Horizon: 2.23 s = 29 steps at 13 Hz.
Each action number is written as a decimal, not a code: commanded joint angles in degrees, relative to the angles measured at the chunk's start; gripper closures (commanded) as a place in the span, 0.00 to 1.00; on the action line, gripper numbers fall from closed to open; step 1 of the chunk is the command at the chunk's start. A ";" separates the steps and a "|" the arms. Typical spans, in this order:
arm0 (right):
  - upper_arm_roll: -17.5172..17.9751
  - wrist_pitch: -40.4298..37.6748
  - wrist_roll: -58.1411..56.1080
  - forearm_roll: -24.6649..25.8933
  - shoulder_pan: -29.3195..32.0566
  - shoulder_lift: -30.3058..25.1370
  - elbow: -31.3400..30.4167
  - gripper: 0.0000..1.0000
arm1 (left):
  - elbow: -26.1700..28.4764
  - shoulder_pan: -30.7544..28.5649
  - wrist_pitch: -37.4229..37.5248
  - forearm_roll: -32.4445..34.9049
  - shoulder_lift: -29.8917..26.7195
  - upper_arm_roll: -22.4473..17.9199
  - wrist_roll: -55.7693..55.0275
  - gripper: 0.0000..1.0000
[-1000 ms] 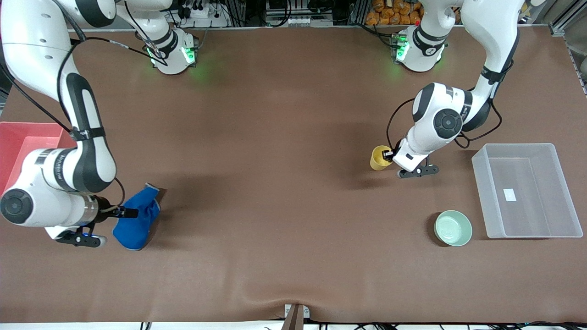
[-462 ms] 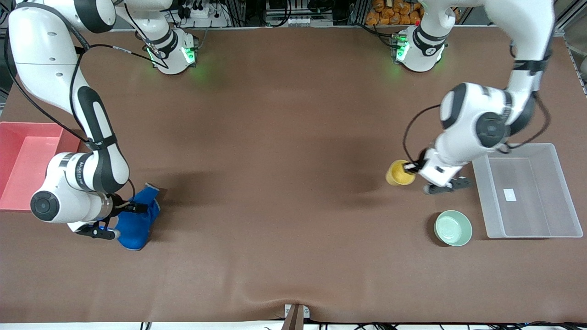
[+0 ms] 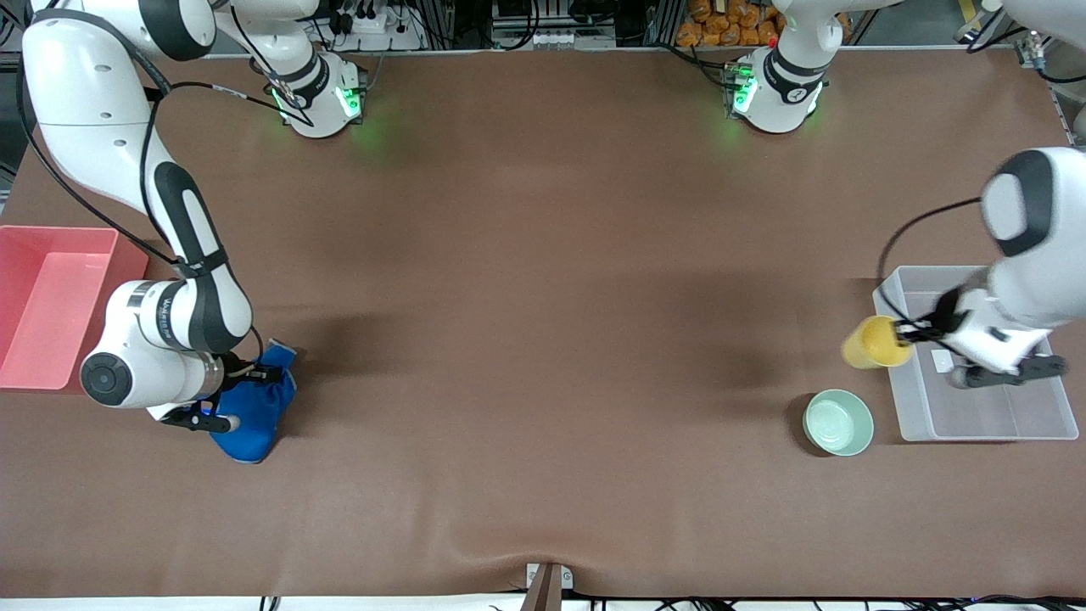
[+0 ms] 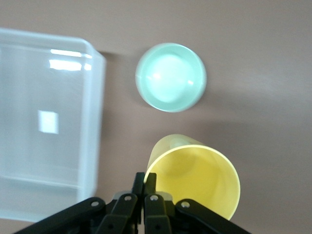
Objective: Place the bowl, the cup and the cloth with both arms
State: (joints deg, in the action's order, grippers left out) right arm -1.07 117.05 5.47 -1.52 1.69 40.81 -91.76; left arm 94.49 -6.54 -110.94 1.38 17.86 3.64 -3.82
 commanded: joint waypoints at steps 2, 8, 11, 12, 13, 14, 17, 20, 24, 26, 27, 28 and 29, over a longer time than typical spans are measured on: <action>0.27 0.55 -0.81 -0.77 -0.46 -1.09 -1.40 1.00 | -9.04 -2.60 2.13 1.34 7.09 -5.38 11.69 1.00; 0.19 5.73 -1.25 0.90 -2.83 -2.32 0.96 1.00 | -14.86 -4.19 -2.86 0.29 17.81 -10.67 21.75 1.00; 0.19 10.90 -1.16 5.73 -3.09 -2.14 2.29 1.00 | -14.86 -5.15 -6.46 -0.06 20.71 -10.41 22.01 1.00; 0.19 12.75 -1.16 5.82 -2.83 -2.23 2.38 1.00 | -14.77 -5.24 -8.04 -0.76 21.68 -10.40 22.01 1.00; 0.19 14.16 -1.16 5.83 -2.57 -2.58 2.55 1.00 | -14.77 -5.41 -9.02 -0.94 22.47 -10.32 22.01 1.00; 0.10 14.87 -1.16 5.83 -2.22 -3.10 2.82 1.00 | -14.77 -5.50 -10.16 -0.94 22.83 -10.23 22.01 1.00; -0.16 15.66 -0.98 5.56 -1.25 -5.82 3.87 1.00 | -14.68 -5.24 -11.58 -3.48 24.15 -10.05 22.01 1.00; -0.08 15.58 -3.34 5.74 4.62 -10.56 3.17 1.00 | -14.68 -5.33 -11.58 -4.54 25.11 -10.05 24.02 1.00; -0.08 10.75 -13.63 5.65 13.33 -17.42 1.85 1.00 | -14.86 -5.16 -12.63 -5.16 26.08 -10.23 26.67 0.63; -0.08 9.61 -13.82 5.65 15.53 -18.57 1.85 1.00 | -14.94 -4.98 -12.72 -4.81 26.00 -10.40 26.76 0.36; -0.08 8.56 -13.82 5.65 16.41 -19.36 1.76 1.00 | -14.94 -4.98 -12.63 -4.55 25.48 -10.58 27.19 0.30; -0.08 6.63 -13.82 5.65 17.29 -20.32 1.76 1.00 | -15.03 -4.89 -12.02 -4.37 24.86 -10.84 27.72 0.26; -0.08 4.35 -13.82 5.65 18.34 -21.03 1.76 1.00 | -15.03 -4.80 -10.97 -3.33 23.64 -10.84 27.73 0.25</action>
State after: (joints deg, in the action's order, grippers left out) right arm -2.26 123.95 -8.47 3.45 17.85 22.84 -87.79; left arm 80.23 -11.58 -123.59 -2.43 43.07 -6.69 22.47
